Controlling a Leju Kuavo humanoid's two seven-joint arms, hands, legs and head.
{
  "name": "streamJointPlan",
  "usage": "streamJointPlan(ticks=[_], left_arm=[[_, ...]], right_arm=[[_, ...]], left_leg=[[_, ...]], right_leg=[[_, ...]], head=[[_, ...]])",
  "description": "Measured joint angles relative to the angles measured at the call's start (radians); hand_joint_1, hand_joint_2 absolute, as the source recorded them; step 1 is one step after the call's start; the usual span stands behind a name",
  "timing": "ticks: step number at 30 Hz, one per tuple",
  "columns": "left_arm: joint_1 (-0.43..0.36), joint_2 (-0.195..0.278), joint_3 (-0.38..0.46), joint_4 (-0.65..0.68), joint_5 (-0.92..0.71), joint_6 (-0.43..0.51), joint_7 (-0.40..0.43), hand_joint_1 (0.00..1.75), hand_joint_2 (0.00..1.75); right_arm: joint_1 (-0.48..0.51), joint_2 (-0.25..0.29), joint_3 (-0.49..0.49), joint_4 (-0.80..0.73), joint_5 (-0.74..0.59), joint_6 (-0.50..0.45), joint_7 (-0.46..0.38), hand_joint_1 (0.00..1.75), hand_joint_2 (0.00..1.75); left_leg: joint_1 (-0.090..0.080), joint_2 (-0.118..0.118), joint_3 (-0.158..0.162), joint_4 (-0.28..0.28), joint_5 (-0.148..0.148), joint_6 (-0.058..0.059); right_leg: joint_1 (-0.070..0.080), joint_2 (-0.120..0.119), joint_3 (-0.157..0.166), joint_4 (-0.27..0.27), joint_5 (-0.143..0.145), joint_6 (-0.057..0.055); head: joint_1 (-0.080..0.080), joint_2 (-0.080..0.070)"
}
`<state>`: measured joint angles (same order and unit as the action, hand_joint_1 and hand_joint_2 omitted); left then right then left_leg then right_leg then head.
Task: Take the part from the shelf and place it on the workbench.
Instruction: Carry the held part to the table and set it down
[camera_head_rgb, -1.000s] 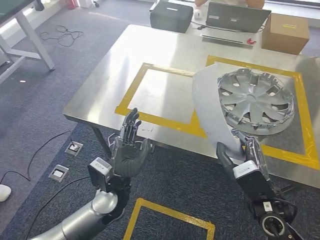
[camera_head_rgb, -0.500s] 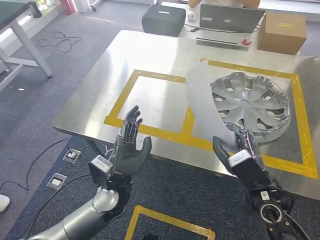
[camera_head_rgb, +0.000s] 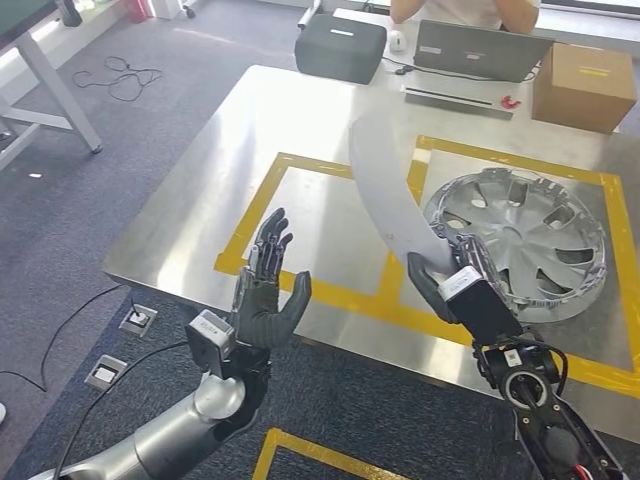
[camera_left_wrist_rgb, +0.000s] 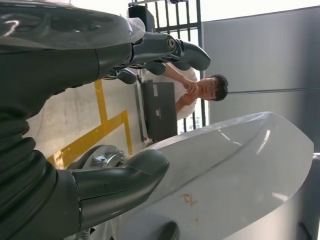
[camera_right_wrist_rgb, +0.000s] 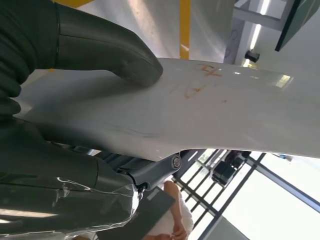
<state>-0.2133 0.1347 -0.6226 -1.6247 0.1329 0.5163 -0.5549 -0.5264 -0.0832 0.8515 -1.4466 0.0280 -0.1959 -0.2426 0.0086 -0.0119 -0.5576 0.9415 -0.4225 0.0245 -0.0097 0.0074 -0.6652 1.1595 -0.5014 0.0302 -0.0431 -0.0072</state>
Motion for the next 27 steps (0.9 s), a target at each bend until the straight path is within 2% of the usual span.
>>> streamJointPlan(ticks=[1, 2, 3, 5, 6, 9, 14, 23, 27], left_arm=[[0.000, 0.000, 0.000, 0.000, -0.002, 0.002, 0.000, 0.00, 1.75], [0.000, -0.001, 0.000, 0.000, -0.004, 0.005, 0.000, 0.00, 1.75], [-0.001, -0.001, 0.000, 0.000, -0.007, 0.010, 0.002, 0.00, 1.75], [0.001, 0.000, -0.001, 0.000, -0.012, 0.022, 0.007, 0.00, 1.75], [0.001, 0.001, -0.001, 0.000, -0.015, 0.028, 0.010, 0.00, 1.75], [0.002, 0.004, -0.001, -0.001, -0.024, 0.045, 0.012, 0.00, 1.75], [0.006, 0.008, -0.001, -0.001, -0.039, 0.074, 0.000, 0.00, 1.75], [0.029, 0.020, -0.001, -0.023, -0.059, 0.119, -0.014, 0.00, 1.75], [0.038, 0.026, -0.001, -0.040, -0.074, 0.132, -0.012, 0.00, 1.75]], right_arm=[[-0.007, 0.004, 0.003, 0.009, -0.001, 0.000, -0.002, 1.75, 1.75], [-0.015, 0.008, 0.005, 0.017, -0.003, 0.001, -0.004, 1.75, 1.75], [-0.022, 0.012, 0.008, 0.026, -0.004, 0.002, -0.006, 1.75, 1.75], [-0.031, 0.022, 0.012, 0.041, -0.008, 0.005, -0.011, 1.75, 1.75], [-0.033, 0.026, 0.013, 0.047, -0.011, 0.007, -0.011, 1.75, 1.75], [-0.044, 0.036, 0.014, 0.070, -0.017, 0.011, -0.014, 1.75, 1.75], [-0.059, 0.048, 0.018, 0.110, -0.028, 0.013, -0.017, 1.75, 1.75], [-0.073, 0.055, 0.029, 0.157, -0.048, 0.020, -0.018, 1.75, 1.75], [-0.082, 0.061, 0.037, 0.173, -0.049, 0.028, -0.019, 1.75, 1.75]], left_leg=[[0.000, -0.001, 0.013, -0.001, -0.009, -0.002], [-0.001, -0.002, 0.022, -0.001, -0.016, -0.006], [-0.001, -0.003, 0.027, -0.001, -0.022, -0.011], [-0.004, -0.003, 0.030, -0.001, -0.026, -0.022], [-0.005, -0.003, 0.031, 0.000, -0.028, -0.023], [-0.007, -0.001, 0.036, -0.003, -0.027, -0.015], [-0.007, 0.001, 0.041, -0.015, -0.024, -0.013], [-0.006, 0.002, 0.048, -0.034, -0.026, -0.026], [-0.008, 0.002, 0.048, -0.034, -0.025, -0.029]], right_leg=[[0.001, 0.000, 0.021, -0.072, 0.052, -0.005], [0.005, 0.000, 0.039, -0.135, 0.086, -0.010], [0.008, 0.000, 0.055, -0.180, 0.108, -0.016], [0.015, -0.002, 0.068, -0.209, 0.107, -0.024], [0.014, -0.002, 0.074, -0.214, 0.112, -0.024], [0.009, 0.003, 0.081, -0.218, 0.114, -0.015], [0.010, 0.005, 0.080, -0.218, 0.107, -0.020], [0.011, 0.003, 0.079, -0.218, 0.109, -0.027], [0.009, 0.003, 0.081, -0.218, 0.111, -0.028]], head=[[0.000, 0.000], [0.001, 0.000], [0.001, 0.000], [0.001, 0.000], [0.000, 0.000], [-0.005, 0.000], [-0.006, 0.000], [-0.005, 0.000], [-0.005, 0.000]])
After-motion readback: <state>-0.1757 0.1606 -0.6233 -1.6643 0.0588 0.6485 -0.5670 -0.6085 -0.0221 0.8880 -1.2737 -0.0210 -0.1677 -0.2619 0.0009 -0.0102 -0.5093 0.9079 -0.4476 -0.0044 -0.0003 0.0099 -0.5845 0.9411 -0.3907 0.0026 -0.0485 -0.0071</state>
